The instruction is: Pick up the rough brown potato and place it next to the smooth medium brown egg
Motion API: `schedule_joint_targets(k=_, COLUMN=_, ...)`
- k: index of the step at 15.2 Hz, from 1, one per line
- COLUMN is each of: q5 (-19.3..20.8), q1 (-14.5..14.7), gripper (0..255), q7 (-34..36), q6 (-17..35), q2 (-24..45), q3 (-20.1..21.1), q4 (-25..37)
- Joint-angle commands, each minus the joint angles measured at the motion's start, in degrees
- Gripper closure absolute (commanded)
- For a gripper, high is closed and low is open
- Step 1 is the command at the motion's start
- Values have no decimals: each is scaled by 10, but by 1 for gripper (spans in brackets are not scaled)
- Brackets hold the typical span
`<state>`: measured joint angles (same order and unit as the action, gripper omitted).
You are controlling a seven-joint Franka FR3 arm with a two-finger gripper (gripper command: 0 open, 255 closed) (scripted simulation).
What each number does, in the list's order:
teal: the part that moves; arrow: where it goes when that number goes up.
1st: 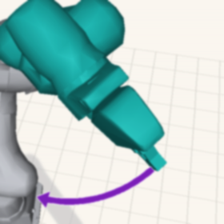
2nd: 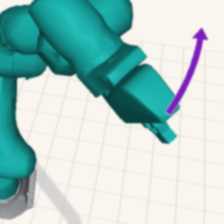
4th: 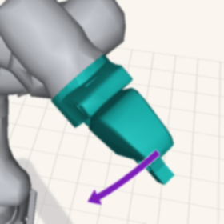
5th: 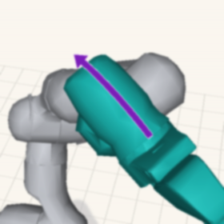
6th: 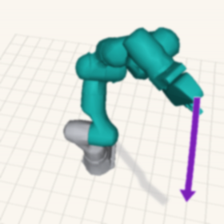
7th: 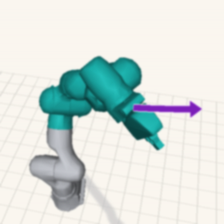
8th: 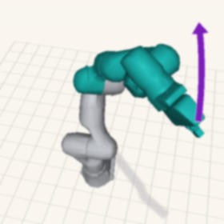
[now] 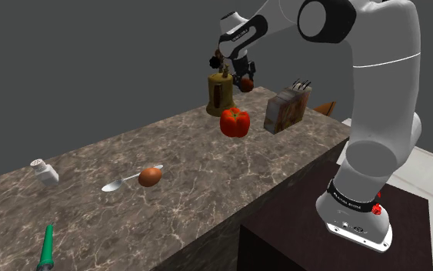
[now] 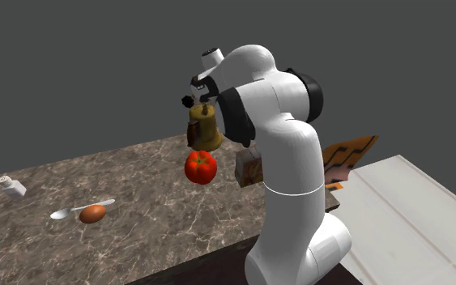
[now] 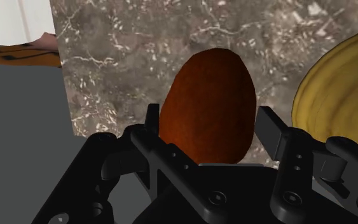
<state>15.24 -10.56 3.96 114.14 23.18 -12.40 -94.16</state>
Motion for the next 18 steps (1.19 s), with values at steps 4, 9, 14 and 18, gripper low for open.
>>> schedule_joint_targets(k=4, q5=-2, q1=1, gripper=255, q7=-9, q6=-33, q2=-12, q3=0, q4=23)
schedule_joint_targets(k=9, q5=-3, q1=2, gripper=255, q7=-18, q6=-66, q2=-20, q3=0, q4=49)
schedule_joint_targets(k=14, q5=-4, q1=3, gripper=255, q7=-27, q6=-101, q2=-26, q3=0, q4=78)
schedule_joint_targets(k=18, q5=1, q1=21, gripper=255, q7=-4, q6=-110, q2=-48, q3=6, q4=59)
